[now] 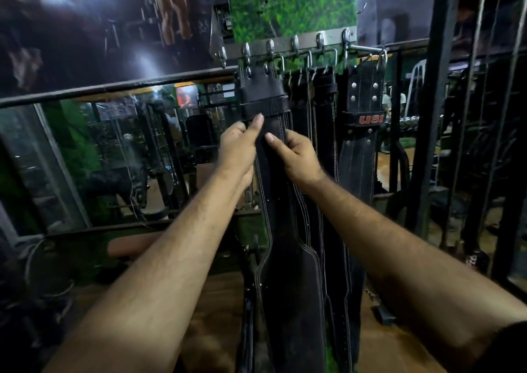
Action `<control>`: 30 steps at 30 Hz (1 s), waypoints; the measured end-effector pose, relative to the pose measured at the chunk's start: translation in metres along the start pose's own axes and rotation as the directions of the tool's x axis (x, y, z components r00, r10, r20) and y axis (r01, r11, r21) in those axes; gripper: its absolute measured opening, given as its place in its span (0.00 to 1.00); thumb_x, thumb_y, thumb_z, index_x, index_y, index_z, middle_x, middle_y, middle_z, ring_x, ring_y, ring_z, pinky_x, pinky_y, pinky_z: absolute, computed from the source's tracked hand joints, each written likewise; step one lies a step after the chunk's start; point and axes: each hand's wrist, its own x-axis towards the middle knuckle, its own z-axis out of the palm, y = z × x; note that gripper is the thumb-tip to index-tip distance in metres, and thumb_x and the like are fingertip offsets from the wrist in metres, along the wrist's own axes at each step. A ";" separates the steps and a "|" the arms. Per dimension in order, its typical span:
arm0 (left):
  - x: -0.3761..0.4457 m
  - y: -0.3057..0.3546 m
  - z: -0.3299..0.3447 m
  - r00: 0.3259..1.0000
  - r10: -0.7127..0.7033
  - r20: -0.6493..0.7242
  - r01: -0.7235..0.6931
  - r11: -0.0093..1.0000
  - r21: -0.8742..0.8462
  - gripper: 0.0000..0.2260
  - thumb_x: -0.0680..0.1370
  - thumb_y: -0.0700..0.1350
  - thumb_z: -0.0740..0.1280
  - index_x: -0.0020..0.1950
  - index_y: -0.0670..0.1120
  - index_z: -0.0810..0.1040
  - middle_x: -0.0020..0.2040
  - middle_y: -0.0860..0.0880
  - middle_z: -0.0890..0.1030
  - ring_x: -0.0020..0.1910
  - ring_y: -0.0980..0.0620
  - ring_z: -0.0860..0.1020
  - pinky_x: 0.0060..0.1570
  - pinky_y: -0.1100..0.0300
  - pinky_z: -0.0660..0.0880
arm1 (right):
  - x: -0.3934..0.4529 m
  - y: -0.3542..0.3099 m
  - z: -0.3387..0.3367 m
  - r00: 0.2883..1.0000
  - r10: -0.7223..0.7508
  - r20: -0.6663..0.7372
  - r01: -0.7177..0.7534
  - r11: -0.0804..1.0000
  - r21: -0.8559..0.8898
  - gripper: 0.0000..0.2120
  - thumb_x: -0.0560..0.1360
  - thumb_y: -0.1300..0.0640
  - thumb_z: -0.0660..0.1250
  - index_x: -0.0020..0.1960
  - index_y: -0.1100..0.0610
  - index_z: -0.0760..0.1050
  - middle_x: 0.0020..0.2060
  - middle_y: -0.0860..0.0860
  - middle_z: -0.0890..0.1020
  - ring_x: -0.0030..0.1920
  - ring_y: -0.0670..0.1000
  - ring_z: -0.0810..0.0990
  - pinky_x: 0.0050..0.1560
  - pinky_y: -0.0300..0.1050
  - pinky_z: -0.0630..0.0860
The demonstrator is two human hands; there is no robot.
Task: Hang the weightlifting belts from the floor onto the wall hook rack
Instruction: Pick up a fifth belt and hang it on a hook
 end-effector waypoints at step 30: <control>0.018 -0.012 -0.029 0.980 -0.158 -0.123 0.147 0.985 -0.092 0.21 0.62 0.55 0.79 0.47 0.47 0.76 0.49 0.43 0.79 0.53 0.41 0.80 0.64 0.38 0.74 | -0.111 0.071 -0.005 0.837 0.503 0.216 -0.426 0.846 -0.321 0.10 0.70 0.59 0.79 0.50 0.61 0.84 0.48 0.56 0.88 0.49 0.51 0.86 0.57 0.55 0.83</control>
